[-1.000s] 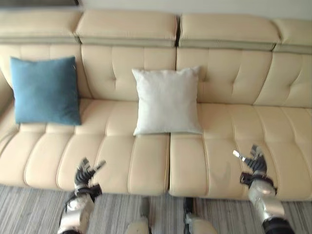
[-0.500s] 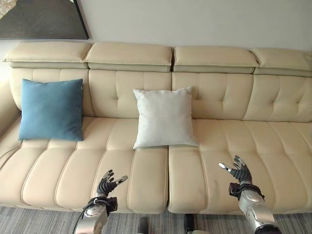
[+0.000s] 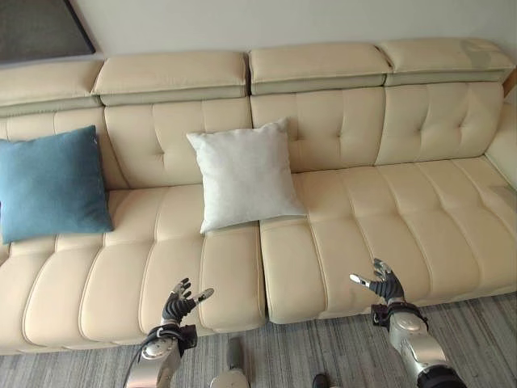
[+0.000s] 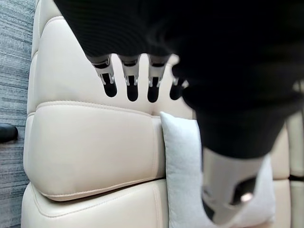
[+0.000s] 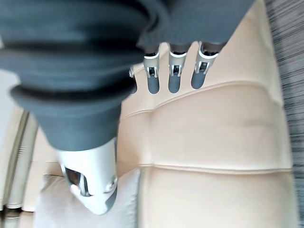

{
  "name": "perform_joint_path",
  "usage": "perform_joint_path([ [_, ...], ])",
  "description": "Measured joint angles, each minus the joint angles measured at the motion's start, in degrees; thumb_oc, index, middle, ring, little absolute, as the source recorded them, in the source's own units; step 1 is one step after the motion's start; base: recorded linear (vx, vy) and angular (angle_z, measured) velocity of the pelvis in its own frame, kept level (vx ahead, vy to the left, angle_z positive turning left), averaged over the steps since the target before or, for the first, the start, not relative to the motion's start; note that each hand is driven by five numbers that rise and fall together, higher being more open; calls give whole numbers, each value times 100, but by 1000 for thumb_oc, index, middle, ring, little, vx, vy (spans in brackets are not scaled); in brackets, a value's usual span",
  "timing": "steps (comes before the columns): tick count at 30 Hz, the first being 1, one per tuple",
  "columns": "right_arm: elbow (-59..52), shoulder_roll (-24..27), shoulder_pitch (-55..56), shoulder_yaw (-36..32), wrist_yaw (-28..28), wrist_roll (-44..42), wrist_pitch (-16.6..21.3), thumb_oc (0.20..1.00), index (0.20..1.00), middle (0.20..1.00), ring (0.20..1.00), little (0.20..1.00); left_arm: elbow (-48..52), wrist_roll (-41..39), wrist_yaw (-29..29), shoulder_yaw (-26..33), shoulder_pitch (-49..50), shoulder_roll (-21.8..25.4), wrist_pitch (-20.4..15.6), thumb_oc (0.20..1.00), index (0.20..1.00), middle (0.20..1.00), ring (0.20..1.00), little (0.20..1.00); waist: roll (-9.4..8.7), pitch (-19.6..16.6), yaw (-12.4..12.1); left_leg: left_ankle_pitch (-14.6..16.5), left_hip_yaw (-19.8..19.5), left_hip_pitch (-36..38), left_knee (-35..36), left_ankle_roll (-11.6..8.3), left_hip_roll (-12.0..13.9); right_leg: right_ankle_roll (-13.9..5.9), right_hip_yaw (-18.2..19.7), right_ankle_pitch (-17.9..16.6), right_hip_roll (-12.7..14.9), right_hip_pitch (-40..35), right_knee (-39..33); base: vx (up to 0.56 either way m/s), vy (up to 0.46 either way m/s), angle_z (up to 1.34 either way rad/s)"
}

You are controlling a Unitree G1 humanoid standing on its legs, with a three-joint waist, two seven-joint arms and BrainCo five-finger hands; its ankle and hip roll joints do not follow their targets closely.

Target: Pick up all the scattered cushions and arrange them neatly on the sofa.

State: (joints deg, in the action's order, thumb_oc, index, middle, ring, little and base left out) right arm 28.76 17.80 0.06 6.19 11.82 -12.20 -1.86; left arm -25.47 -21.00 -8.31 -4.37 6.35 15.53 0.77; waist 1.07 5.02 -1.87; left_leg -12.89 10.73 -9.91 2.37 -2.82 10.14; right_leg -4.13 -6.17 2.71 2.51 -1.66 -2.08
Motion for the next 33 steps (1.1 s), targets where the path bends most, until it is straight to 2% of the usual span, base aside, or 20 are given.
perform_joint_path([
  [4,-19,30,52,-4,7,-19,17,1000,1000,1000,1000,1000,29,-38,-2,-27,-31,-34,10,1000,1000,1000,1000,1000,113,75,33,-170,-180,-200,-104,-208,230,95,-124,-123,-308,-47,-181,-227,-150,20],
  [5,-15,43,53,-6,21,-20,18,1000,1000,1000,1000,1000,29,-38,-15,-69,-80,-36,10,1000,1000,1000,1000,1000,177,126,44,-283,-316,-271,-125,-360,269,122,-223,-106,-360,-14,-95,-290,-109,38],
  [6,-14,46,34,-2,28,-22,22,1000,1000,1000,1000,1000,30,-39,-28,-109,-177,-46,9,1000,1000,1000,1000,1000,205,187,39,-490,-517,-418,-191,-538,268,191,-320,-70,-408,88,106,-208,-73,71],
  [7,-28,-5,-25,35,9,-24,20,1000,1000,1000,1000,1000,56,-39,-46,-182,-425,-24,-7,1000,1000,1000,1000,1000,118,326,-27,-1182,-874,-601,2,-346,189,591,-457,128,-287,523,674,-180,-31,45],
  [8,-77,-93,-93,114,7,-25,26,1000,1000,1000,1000,1000,-9,-39,-46,-205,-373,16,55,1000,1000,1000,1000,1000,-214,437,20,150,-547,-532,-899,-442,-311,528,-480,125,192,589,671,-164,39,40],
  [9,-193,39,-101,176,-3,-29,21,1000,1000,1000,1000,1000,3,-38,-37,-220,-397,28,57,1000,1000,1000,1000,1000,36,436,138,98,-645,-293,-720,-367,-396,384,-463,-180,94,631,797,-137,107,60],
  [10,-196,-111,-110,201,-55,-25,13,1000,1000,1000,1000,1000,71,-38,-25,-201,-625,176,-14,1000,1000,1000,1000,1000,-316,377,373,123,-1133,-239,-459,-981,-485,558,-632,-326,304,942,717,7,205,42],
  [11,-439,-204,-194,195,-118,-25,40,1000,1000,1000,1000,1000,35,-38,-19,-213,-470,176,37,1000,1000,1000,1000,1000,-503,351,328,1349,-1147,481,-1273,-335,-477,431,-361,-632,420,760,280,68,253,42],
  [12,-479,42,-169,104,-120,-23,52,1000,1000,1000,1000,1000,32,-36,15,-238,-372,-126,81,1000,1000,1000,1000,1000,-69,281,518,1477,-951,1345,-100,-330,-328,283,-465,-734,300,664,242,25,281,3],
  [13,-458,102,-152,-23,-120,-23,36,1000,1000,1000,1000,1000,37,-35,30,-238,-358,-234,86,1000,1000,1000,1000,1000,98,280,577,1503,-828,1534,295,-288,-292,217,-564,-770,286,637,240,-15,235,31],
  [15,-441,-23,-81,-13,-144,-23,8,1000,1000,1000,1000,1000,160,-28,54,-222,-233,-85,89,1000,1000,1000,1000,1000,-86,194,485,1497,-660,1552,246,-81,-553,-35,-405,-992,505,620,25,-45,174,-12],
  [17,-443,-213,88,3,-198,-22,19,1000,1000,1000,1000,1000,157,-17,59,-216,-67,88,131,1000,1000,1000,1000,1000,-232,110,439,1484,-535,1587,246,-24,-735,-61,-188,-1219,596,603,-138,-50,109,-34],
  [20,-442,-400,298,12,-252,-19,10,1000,1000,1000,1000,1000,158,22,96,-200,42,248,179,1000,1000,1000,1000,1000,-330,56,430,1474,-365,1598,247,79,-887,-191,4,-1262,698,686,-175,-86,136,-33],
  [22,-442,-409,421,-1,-258,-19,9,1000,1000,1000,1000,1000,159,33,114,-220,46,280,192,1000,1000,1000,1000,1000,-356,48,470,1466,-214,1597,247,110,-948,-150,197,-1412,717,796,-162,-72,111,-46],
  [23,-442,-407,482,-11,-255,-18,7,1000,1000,1000,1000,1000,159,147,146,-220,45,285,195,1000,1000,1000,1000,1000,-372,40,500,1469,-69,1599,247,134,-978,-156,322,-1474,719,874,-164,-50,88,-63],
  [25,-441,-380,523,-24,-249,-18,-89,1000,1000,1000,1000,1000,178,215,190,-229,33,286,204,1000,1000,1000,1000,1000,-411,31,683,1433,225,1569,249,173,-972,-325,366,-1281,755,997,-290,-95,172,-75],
  [29,-449,-390,698,-68,-221,-9,-100,1000,1000,1000,1000,1000,211,246,219,-318,-35,280,211,1000,1000,1000,1000,1000,-537,-32,896,1422,639,1604,248,181,-1096,-332,682,-1498,739,1260,-218,-111,82,-58],
  [31,-460,-475,751,-95,-189,-7,-114,1000,1000,1000,1000,1000,289,249,217,-331,-72,316,214,1000,1000,1000,1000,1000,-632,-12,946,1432,935,1600,232,187,-1148,-316,640,-1468,743,1472,-158,-96,1,-76],
  [32,-420,-532,627,-105,-186,-7,-120,1000,1000,1000,1000,1000,290,256,209,-308,-96,327,215,1000,1000,1000,1000,1000,-581,40,892,1412,1105,1604,225,195,-1097,-340,454,-1238,769,1555,-147,-85,-2,-94],
  [33,-417,-533,584,-136,-178,-6,-118,1000,1000,1000,1000,1000,287,267,217,-335,-166,286,226,1000,1000,1000,1000,1000,-426,104,876,1410,1321,1550,175,210,-868,-317,5,-877,752,1588,-93,15,2,-83],
])
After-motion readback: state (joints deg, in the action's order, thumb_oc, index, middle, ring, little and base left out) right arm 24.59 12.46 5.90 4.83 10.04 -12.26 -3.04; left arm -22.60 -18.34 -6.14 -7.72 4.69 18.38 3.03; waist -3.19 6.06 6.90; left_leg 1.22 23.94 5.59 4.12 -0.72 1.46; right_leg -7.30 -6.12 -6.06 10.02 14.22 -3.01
